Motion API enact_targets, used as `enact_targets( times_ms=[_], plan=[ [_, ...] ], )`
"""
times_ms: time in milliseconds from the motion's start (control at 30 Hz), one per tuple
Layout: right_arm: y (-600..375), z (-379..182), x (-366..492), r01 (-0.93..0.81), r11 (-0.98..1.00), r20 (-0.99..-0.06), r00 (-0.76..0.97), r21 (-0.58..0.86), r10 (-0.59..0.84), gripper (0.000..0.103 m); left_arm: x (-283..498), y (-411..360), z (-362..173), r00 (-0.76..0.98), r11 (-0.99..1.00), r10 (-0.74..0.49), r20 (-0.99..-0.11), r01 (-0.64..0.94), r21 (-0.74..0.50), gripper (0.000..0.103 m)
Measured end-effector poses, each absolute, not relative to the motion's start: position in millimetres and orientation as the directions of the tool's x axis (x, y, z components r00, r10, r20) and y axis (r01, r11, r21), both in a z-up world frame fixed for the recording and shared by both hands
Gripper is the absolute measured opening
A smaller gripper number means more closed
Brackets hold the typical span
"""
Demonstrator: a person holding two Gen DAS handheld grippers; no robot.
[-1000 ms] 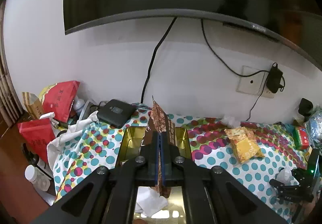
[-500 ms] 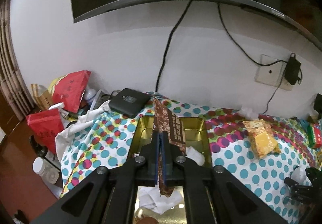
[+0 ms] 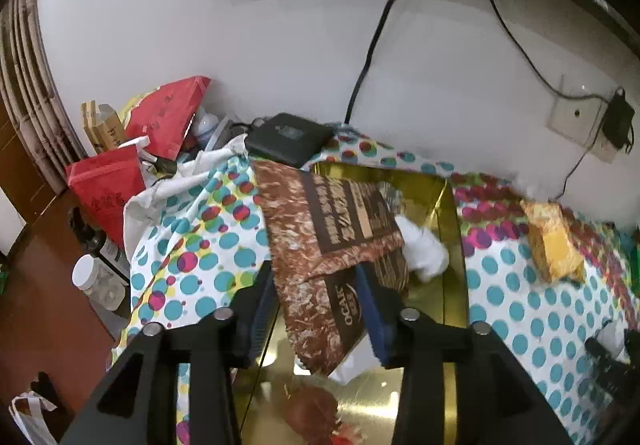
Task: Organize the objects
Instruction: 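Carry the brown bag into the gold tin and open the left tool while the right tool holds the sock, then lower the white sock ball into the gold tin and open the right tool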
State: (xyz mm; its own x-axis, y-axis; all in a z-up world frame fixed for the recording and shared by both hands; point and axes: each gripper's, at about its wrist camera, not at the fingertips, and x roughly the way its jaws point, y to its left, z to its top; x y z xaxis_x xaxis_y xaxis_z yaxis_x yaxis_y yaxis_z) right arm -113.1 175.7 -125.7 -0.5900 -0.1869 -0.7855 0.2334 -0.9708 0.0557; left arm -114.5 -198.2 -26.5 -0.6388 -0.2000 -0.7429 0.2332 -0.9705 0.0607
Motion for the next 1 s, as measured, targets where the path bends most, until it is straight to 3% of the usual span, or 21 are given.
enact_targets(
  times_ms=[300,667,1000],
  plan=[
    [176.1,-125.4,-113.3,0.234,-0.971,-0.786,-0.59,0.051,-0.184,0.064,-98.3,-182.2,-43.0,-0.587,-0.972,-0.214,-0.78,0.205,0.113,0.049],
    [181.2,-125.4,-113.0,0.234,-0.971,-0.785,-0.591,0.053,-0.186,0.063,-59.9,-175.1,-57.9,-0.498,-0.986,-0.103,-0.861,0.164,0.023,0.049],
    [184.5,-124.9,-114.5,0.213,-0.974,-0.778,-0.599,0.074,-0.19,0.054,-8.4,-150.2,-44.1,-0.567,-0.99,-0.128,-0.814,0.12,0.072,0.049]
  ],
)
